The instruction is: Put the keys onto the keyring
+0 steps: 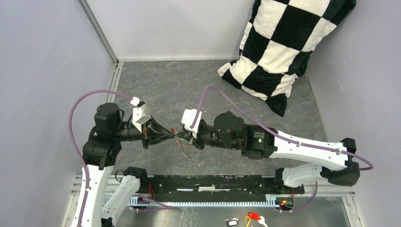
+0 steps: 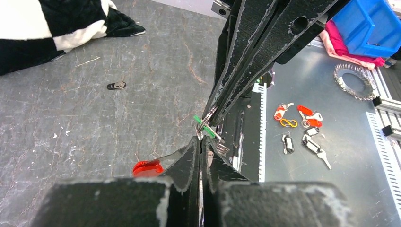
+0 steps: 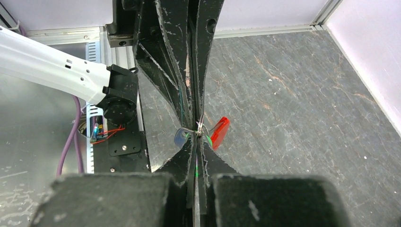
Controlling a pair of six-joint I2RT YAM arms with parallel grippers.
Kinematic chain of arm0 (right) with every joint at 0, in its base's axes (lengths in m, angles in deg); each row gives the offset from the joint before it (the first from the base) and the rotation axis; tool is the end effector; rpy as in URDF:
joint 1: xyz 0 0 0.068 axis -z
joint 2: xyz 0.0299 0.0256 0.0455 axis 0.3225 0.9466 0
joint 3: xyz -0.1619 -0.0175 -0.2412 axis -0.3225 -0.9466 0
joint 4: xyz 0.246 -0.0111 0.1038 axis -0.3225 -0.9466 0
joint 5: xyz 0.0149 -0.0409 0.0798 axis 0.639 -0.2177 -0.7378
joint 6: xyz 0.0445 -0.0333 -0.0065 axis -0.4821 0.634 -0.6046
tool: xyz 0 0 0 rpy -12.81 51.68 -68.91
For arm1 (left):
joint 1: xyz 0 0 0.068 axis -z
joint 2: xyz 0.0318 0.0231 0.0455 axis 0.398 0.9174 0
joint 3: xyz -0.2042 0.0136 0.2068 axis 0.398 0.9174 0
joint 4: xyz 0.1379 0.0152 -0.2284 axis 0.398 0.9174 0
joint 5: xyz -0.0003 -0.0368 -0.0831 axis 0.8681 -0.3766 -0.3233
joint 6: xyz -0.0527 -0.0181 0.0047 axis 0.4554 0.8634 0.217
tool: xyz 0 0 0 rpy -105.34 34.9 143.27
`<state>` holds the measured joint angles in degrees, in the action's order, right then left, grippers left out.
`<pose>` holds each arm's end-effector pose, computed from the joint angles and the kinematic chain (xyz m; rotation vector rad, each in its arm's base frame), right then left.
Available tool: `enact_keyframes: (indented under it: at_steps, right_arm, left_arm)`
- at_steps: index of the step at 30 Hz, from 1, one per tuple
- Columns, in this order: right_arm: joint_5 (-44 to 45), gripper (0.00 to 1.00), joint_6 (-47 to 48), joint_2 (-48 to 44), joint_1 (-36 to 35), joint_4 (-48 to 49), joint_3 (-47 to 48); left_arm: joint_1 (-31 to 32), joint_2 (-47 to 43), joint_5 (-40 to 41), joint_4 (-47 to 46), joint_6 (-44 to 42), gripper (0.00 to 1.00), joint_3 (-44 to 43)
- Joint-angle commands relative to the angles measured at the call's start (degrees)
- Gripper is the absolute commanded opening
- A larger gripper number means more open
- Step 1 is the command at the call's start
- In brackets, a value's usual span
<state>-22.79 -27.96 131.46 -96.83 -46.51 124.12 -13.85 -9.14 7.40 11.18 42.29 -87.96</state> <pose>0.0636 0.2882 0.4343 -1.1818 1.4291 0.8655 0.0820 -0.0505 0.4007 1.0845 1.4986 -1.1304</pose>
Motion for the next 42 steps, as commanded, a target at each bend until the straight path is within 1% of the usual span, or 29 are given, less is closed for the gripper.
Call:
enact_keyframes:
  at_steps: [1,7,9,15,19,25,32,42]
  right_arm:
    - [-0.59,0.0,-1.78,-1.34,-0.2,4.28,1.44]
    - [-0.29,0.0,-4.02,-3.25,0.72,5.9,-1.66]
    - [-0.43,0.0,-6.95,-4.2,1.6,6.39,-3.16]
    - [-3.45,0.0,-12.01,-7.01,4.78,9.11,-8.33]
    - [-5.64,0.0,-13.79,-7.28,5.96,9.11,-9.33]
    - [-8.92,0.0,-16.84,-7.27,8.44,8.47,-10.52]
    - [-16.47,0.0,-21.94,-6.31,12.86,8.4,-11.38]
    - [-19.36,0.0,-23.89,-6.73,14.36,10.15,-13.8]
  left_arm:
    - [-0.03,-0.46,-0.62,-1.68,-2.71,0.02,-0.4]
    - [-0.03,-2.68,-1.14,-1.68,-6.21,0.02,0.02]
    - [-0.03,-3.97,-1.23,-1.69,-8.13,0.02,0.53]
    - [-0.03,-5.31,-2.76,-1.77,-10.8,0.02,0.6]
    - [-0.02,-4.99,-3.75,-1.75,-11.91,0.02,0.02]
    - [-0.03,-6.19,-5.53,-4.05,-11.87,0.02,0.46]
    - [-0.03,-7.43,-7.3,-6.56,-11.8,0.02,1.21]
    - [-0.03,-8.59,-7.44,-11.44,-8.41,0.02,2.46]
